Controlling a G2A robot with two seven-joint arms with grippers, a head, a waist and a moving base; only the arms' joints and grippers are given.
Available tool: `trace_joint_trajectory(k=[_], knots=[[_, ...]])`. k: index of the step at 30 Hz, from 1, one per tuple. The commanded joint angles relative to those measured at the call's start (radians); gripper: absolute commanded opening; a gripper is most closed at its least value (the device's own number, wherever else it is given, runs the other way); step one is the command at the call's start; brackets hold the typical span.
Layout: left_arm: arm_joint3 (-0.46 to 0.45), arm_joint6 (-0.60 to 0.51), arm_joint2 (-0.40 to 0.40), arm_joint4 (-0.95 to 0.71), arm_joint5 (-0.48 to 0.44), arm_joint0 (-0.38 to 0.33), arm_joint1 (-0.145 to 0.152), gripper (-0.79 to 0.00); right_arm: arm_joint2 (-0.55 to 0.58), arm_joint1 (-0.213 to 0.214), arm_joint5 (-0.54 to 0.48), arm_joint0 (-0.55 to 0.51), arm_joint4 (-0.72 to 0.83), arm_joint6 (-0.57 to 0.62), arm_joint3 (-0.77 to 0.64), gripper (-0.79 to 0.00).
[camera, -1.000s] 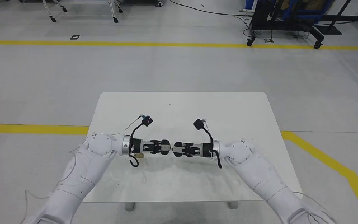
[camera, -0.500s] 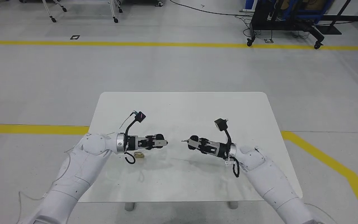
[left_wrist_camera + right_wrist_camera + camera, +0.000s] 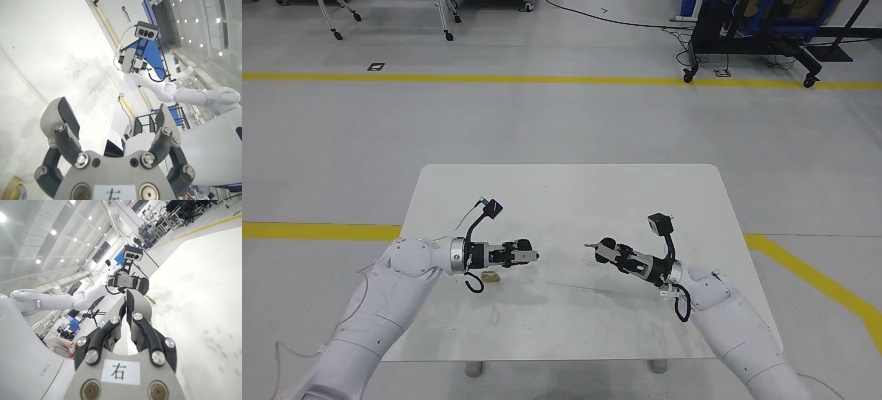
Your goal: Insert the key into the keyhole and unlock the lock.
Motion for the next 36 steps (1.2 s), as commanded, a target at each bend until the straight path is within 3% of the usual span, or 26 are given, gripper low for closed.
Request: trace_joint_trajectory(k=[1, 4, 10, 14, 19, 23, 27, 31, 32, 35, 36], knots=[[0.0, 0.0, 0.0, 0.0, 0.0, 0.0, 0.0, 0.0, 0.0, 0.0, 0.0, 0.0, 0.0, 0.0, 0.0, -0.785], [0.001, 0.062, -0.03, 0.087, -0.002, -0.004, 0.009, 0.0, 0.0, 0.0, 0.0, 0.0, 0.0, 0.0, 0.0, -0.785], [-0.123, 0.252, -0.235, 0.466, 0.011, 0.09, 0.078, 0.0, 0.0, 0.0, 0.0, 0.0, 0.0, 0.0, 0.0, -0.785], [-0.311, 0.351, -0.374, 0.793, 0.022, 0.22, 0.12, 0.0, 0.0, 0.0, 0.0, 0.0, 0.0, 0.0, 0.0, -0.785], [-0.554, 0.449, -0.453, 1.18, 0.055, 0.419, 0.146, 0.0, 0.0, 0.0, 0.0, 0.0, 0.0, 0.0, 0.0, -0.785], [-0.633, 0.513, -0.508, 1.259, -0.005, 0.528, 0.159, 0.0, 0.0, 0.0, 0.0, 0.0, 0.0, 0.0, 0.0, -0.785], [-0.684, 0.488, -0.482, 1.391, 0.011, 0.568, 0.161, 0.0, 0.0, 0.0, 0.0, 0.0, 0.0, 0.0, 0.0, -0.785], [-0.681, 0.461, -0.409, 1.447, 0.012, 0.54, 0.156, 0.0, 0.0, 0.0, 0.0, 0.0, 0.0, 0.0, 0.0, -0.785], [-0.674, 0.455, -0.393, 1.456, 0.014, 0.53, 0.154, -0.025, 0.0, 0.0, 0.0, 0.0, 0.0, 0.0, 0.0, -0.785], [-0.65, 0.439, -0.352, 1.48, 0.027, 0.498, 0.149, -0.256, 0.0, 0.0, 0.0, 0.0, 0.0, 0.0, 0.0, -0.785], [-0.643, 0.434, -0.341, 1.488, 0.035, 0.488, 0.147, -0.299, 0.0, 0.0, 0.0, 0.0, 0.0, 0.0, 0.0, -0.785]])
